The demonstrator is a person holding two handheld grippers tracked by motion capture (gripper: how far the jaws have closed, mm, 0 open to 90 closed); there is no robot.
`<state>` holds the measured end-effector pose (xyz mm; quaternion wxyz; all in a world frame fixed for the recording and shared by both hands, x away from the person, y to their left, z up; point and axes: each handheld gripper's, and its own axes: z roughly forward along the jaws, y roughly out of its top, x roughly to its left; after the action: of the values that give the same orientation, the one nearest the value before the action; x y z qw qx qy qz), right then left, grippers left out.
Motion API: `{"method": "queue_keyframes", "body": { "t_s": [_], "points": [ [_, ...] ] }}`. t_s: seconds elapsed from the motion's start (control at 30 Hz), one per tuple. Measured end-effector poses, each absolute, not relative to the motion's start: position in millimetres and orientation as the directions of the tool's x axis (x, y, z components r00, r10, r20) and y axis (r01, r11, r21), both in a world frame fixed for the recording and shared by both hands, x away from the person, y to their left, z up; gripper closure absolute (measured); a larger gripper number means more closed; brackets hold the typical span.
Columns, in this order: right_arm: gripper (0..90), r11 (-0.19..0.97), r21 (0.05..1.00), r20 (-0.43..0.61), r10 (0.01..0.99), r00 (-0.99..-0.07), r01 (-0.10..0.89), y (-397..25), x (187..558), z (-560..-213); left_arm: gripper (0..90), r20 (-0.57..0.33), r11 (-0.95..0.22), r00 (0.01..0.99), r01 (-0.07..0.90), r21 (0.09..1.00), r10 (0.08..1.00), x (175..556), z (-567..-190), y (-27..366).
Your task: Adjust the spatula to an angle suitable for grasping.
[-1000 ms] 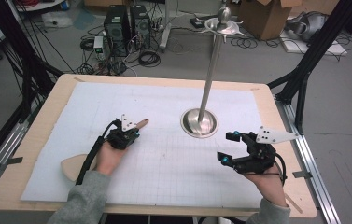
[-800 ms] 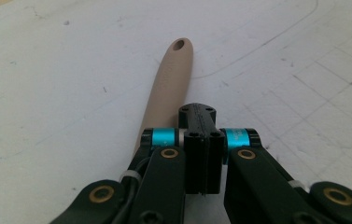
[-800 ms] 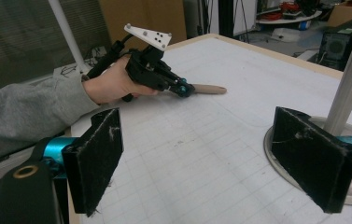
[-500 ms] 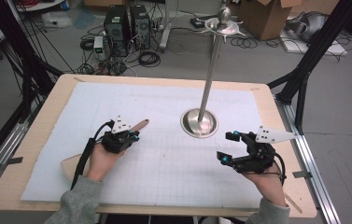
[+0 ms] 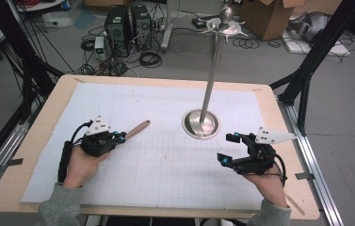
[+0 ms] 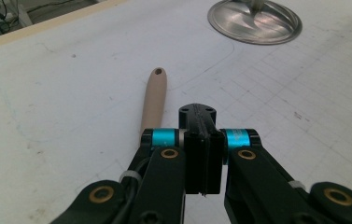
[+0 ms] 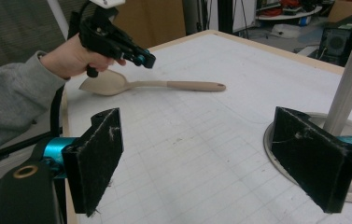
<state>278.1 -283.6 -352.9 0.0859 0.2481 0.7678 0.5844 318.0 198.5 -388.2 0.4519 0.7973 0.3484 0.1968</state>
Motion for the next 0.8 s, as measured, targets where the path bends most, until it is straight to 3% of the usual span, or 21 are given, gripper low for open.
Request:
{"method": "queue_keyframes", "body": {
  "t_s": [0.37, 0.57, 0.8],
  "points": [
    [16.6, 0.199, 0.935, 0.166, 0.483, -0.860, 0.292, -281.5, 279.1, -354.7, 72.2, -0.024, -0.328, 0.664, 0.399, 0.856, 0.747, 313.2, -378.3, 237.6],
    [16.6, 0.191, 0.938, 0.163, 0.490, -0.856, 0.288, -285.1, 277.2, -353.7, 50.2, 0.032, -0.352, 0.689, 0.329, 0.877, 0.724, 311.4, -377.7, 248.6],
    [16.6, 0.195, 0.938, 0.161, 0.493, -0.855, 0.288, -285.2, 278.1, -355.0, 27.5, -0.005, -0.339, 0.675, 0.378, 0.861, 0.738, 313.7, -382.3, 255.1]
  ]
}}
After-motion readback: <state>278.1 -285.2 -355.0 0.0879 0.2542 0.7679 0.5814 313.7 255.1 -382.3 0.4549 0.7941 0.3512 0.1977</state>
